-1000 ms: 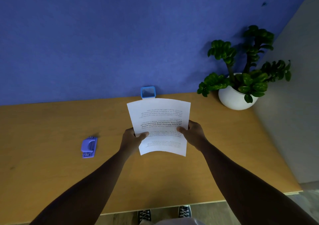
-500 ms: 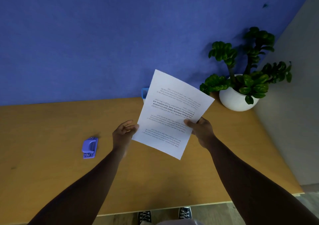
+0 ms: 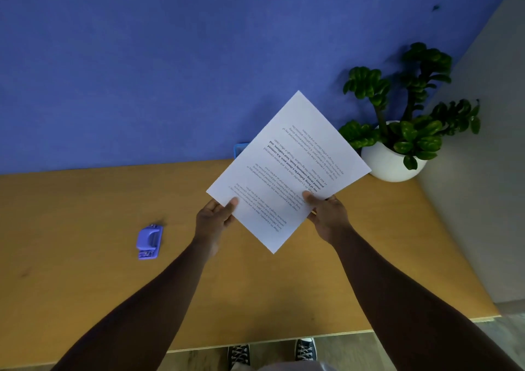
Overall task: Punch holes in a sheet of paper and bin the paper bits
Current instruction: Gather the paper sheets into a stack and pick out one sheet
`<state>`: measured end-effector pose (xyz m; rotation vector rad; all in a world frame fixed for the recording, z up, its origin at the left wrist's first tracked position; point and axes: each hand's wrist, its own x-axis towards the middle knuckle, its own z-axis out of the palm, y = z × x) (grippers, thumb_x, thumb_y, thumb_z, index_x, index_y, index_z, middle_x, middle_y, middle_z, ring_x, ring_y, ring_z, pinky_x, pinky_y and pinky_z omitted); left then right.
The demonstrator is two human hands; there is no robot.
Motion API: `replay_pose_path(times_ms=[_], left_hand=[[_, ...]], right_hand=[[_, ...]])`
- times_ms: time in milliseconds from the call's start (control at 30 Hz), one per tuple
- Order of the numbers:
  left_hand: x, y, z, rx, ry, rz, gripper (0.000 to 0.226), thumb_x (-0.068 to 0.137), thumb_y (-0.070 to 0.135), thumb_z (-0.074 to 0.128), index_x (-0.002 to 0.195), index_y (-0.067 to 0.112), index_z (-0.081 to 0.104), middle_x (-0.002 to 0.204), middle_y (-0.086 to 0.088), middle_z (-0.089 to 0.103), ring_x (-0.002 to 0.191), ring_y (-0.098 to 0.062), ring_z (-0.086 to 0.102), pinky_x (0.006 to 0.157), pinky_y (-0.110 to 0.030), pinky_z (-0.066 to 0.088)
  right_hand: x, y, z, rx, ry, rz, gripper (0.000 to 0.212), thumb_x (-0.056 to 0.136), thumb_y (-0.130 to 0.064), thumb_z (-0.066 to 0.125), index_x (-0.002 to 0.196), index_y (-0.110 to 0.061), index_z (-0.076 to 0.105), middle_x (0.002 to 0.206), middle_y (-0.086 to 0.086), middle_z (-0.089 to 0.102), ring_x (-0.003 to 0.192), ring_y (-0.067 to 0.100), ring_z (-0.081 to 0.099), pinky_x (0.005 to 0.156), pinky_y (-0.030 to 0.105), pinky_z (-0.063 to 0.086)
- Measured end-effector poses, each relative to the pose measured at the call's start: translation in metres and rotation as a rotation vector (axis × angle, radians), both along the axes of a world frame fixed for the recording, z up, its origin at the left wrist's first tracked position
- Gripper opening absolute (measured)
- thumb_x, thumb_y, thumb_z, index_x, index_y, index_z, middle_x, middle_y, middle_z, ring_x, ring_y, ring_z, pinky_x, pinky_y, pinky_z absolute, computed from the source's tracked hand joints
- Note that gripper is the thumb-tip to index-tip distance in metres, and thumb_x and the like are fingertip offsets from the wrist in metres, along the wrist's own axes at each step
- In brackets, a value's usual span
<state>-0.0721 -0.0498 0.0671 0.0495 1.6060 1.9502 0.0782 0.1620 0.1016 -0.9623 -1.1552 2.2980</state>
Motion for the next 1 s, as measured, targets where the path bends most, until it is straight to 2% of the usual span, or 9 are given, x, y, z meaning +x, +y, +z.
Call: replay_pose_path(times_ms=[67, 200, 267, 433, 500, 567, 733, 900, 1000], left_hand=[[0.002, 0.003, 0.002, -0.017, 0.008, -0.063, 0.032, 0.087, 0.022, 0.077, 0.116, 0.012, 0.071, 0.112, -0.003, 0.076, 0.105, -0.019, 0.073, 0.081, -0.028, 0.059], [0.005, 0.005, 0.002, -0.070, 0.030, -0.124, 0.025, 0.085, 0.018, 0.078, 0.109, 0.015, 0.072, 0.111, -0.007, 0.076, 0.107, -0.030, 0.070, 0.091, -0.049, 0.054], [0.004, 0.005, 0.002, -0.077, 0.043, -0.129, 0.027, 0.085, 0.016, 0.078, 0.111, 0.015, 0.071, 0.111, -0.007, 0.076, 0.106, -0.031, 0.071, 0.092, -0.052, 0.054], [-0.005, -0.003, 0.003, -0.172, 0.131, -0.126, 0.017, 0.084, 0.018, 0.079, 0.100, 0.016, 0.074, 0.098, -0.002, 0.079, 0.093, -0.025, 0.074, 0.078, -0.043, 0.057], [-0.011, -0.008, 0.003, -0.220, 0.193, -0.129, 0.018, 0.083, 0.020, 0.080, 0.099, 0.016, 0.073, 0.094, 0.002, 0.080, 0.084, -0.016, 0.076, 0.066, -0.031, 0.060], [-0.018, -0.015, 0.004, -0.236, 0.242, -0.140, 0.017, 0.083, 0.019, 0.081, 0.098, 0.017, 0.074, 0.092, 0.005, 0.080, 0.080, -0.010, 0.076, 0.057, -0.020, 0.056], [-0.031, -0.027, 0.008, -0.258, 0.348, -0.158, 0.015, 0.083, 0.016, 0.080, 0.097, 0.021, 0.075, 0.095, 0.012, 0.079, 0.084, -0.005, 0.075, 0.061, -0.014, 0.055], [-0.034, -0.031, 0.011, -0.264, 0.436, -0.166, 0.021, 0.084, 0.013, 0.079, 0.097, 0.029, 0.074, 0.098, 0.018, 0.078, 0.091, -0.003, 0.074, 0.066, -0.014, 0.056], [-0.033, -0.031, 0.010, -0.286, 0.457, -0.171, 0.021, 0.083, 0.012, 0.080, 0.095, 0.029, 0.075, 0.096, 0.017, 0.078, 0.089, -0.004, 0.075, 0.065, -0.015, 0.056]], right_hand=[[-0.002, -0.004, -0.001, -0.038, 0.014, -0.005, 0.036, 0.088, 0.000, 0.067, 0.116, -0.022, 0.065, 0.120, 0.004, 0.071, 0.109, 0.024, 0.067, 0.089, 0.045, 0.056], [-0.004, -0.012, -0.001, -0.060, 0.023, 0.025, 0.041, 0.087, 0.000, 0.067, 0.124, -0.018, 0.062, 0.122, 0.006, 0.069, 0.112, 0.026, 0.066, 0.092, 0.046, 0.055], [-0.003, -0.012, 0.000, -0.043, 0.021, 0.050, 0.042, 0.087, 0.000, 0.067, 0.125, -0.017, 0.061, 0.123, 0.007, 0.069, 0.112, 0.027, 0.066, 0.094, 0.047, 0.054], [0.004, -0.004, -0.001, 0.025, -0.055, 0.004, 0.039, 0.084, 0.002, 0.070, 0.119, -0.014, 0.062, 0.121, 0.008, 0.069, 0.112, 0.027, 0.065, 0.095, 0.046, 0.053], [0.008, 0.001, -0.004, 0.061, -0.089, -0.039, 0.038, 0.083, 0.003, 0.071, 0.116, -0.013, 0.063, 0.119, 0.009, 0.069, 0.110, 0.027, 0.066, 0.093, 0.047, 0.054], [0.012, 0.006, -0.006, 0.091, -0.111, -0.070, 0.034, 0.082, 0.003, 0.072, 0.109, -0.016, 0.065, 0.116, 0.008, 0.070, 0.107, 0.026, 0.067, 0.091, 0.046, 0.056], [0.020, 0.016, -0.013, 0.220, -0.217, -0.103, 0.025, 0.079, -0.004, 0.076, 0.097, -0.020, 0.069, 0.101, 0.000, 0.073, 0.097, 0.020, 0.070, 0.069, 0.027, 0.060], [0.024, 0.017, -0.017, 0.421, -0.386, -0.028, 0.020, 0.077, -0.009, 0.078, 0.090, -0.023, 0.070, 0.091, -0.006, 0.074, 0.087, 0.017, 0.070, 0.071, 0.031, 0.060], [0.025, 0.015, -0.018, 0.518, -0.453, 0.041, 0.022, 0.078, -0.011, 0.077, 0.095, -0.022, 0.069, 0.092, -0.008, 0.072, 0.083, 0.012, 0.067, 0.059, 0.023, 0.052]])
